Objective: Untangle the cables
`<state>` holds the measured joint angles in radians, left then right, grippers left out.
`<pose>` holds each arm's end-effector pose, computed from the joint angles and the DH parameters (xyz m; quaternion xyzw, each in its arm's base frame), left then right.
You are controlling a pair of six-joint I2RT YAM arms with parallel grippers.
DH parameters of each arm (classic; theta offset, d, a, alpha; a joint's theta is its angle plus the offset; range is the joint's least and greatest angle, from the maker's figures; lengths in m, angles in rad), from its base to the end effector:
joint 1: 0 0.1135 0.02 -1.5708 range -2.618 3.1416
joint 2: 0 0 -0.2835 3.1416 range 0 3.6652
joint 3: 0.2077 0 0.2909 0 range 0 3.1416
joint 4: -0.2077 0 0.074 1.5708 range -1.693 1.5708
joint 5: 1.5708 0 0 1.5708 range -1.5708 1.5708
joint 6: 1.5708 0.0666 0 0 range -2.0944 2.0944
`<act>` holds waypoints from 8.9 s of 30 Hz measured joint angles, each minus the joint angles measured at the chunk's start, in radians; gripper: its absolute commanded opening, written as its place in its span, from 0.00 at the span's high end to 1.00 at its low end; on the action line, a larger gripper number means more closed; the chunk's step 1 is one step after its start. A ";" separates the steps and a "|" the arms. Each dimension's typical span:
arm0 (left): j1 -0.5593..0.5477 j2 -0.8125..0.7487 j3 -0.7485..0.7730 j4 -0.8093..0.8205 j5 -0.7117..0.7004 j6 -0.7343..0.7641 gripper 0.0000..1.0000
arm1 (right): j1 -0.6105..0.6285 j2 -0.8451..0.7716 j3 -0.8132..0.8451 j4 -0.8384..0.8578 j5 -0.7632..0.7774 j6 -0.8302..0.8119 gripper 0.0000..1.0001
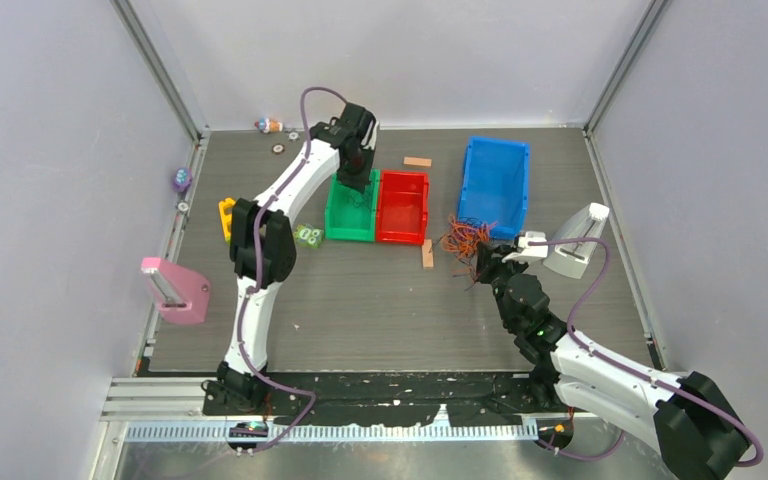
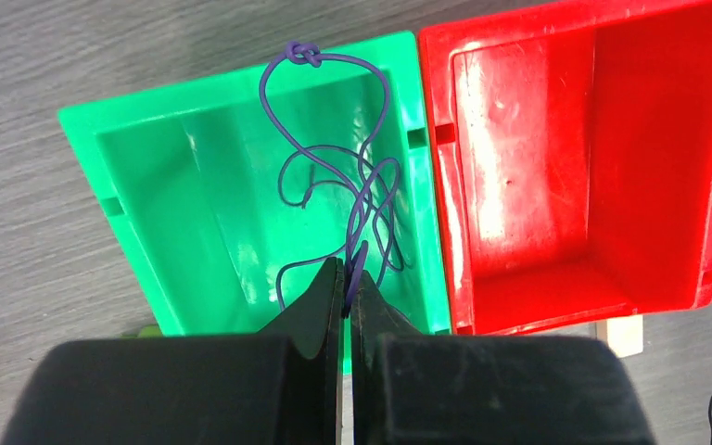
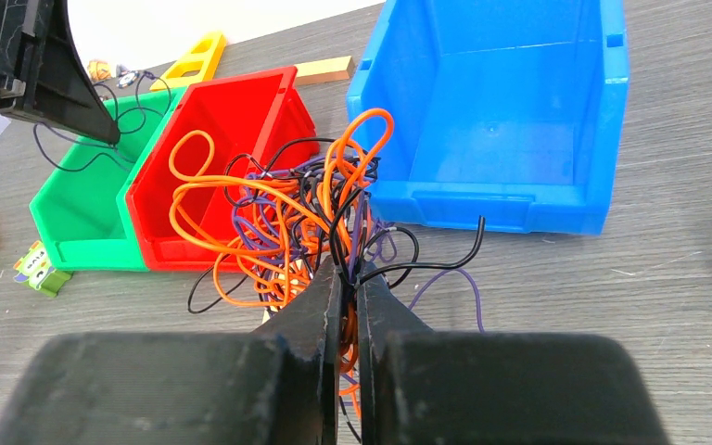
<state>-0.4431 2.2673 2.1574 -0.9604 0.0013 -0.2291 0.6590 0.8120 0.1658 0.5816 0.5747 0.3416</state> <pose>0.5048 -0.2397 0.2360 0.1036 0.9633 -0.0823 0.2336 0.1945 0.1048 0.1873 0.0808 0.7215 0.1332 0.6747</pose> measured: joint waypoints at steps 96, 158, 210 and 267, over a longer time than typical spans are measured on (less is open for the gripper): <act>-0.088 -1.182 -1.645 1.390 0.412 -0.145 1.00 | 0.001 0.421 0.238 -0.004 -0.515 -0.107 0.01; -0.071 -1.713 -1.415 0.500 -0.405 -0.152 0.33 | -0.146 -0.022 -0.009 -0.031 -0.290 0.041 0.87; -0.487 -0.786 -1.227 0.711 0.089 0.119 0.21 | -0.183 0.625 0.429 -0.366 -0.424 0.058 0.94; -0.139 -1.442 -1.324 0.529 -0.209 -0.085 1.00 | -0.257 0.294 0.243 -0.469 0.019 0.305 0.95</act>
<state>-0.5823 0.8253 0.8330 -0.4309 -0.2077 -0.3138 0.4019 1.1065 0.4091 0.1123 0.5938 0.6468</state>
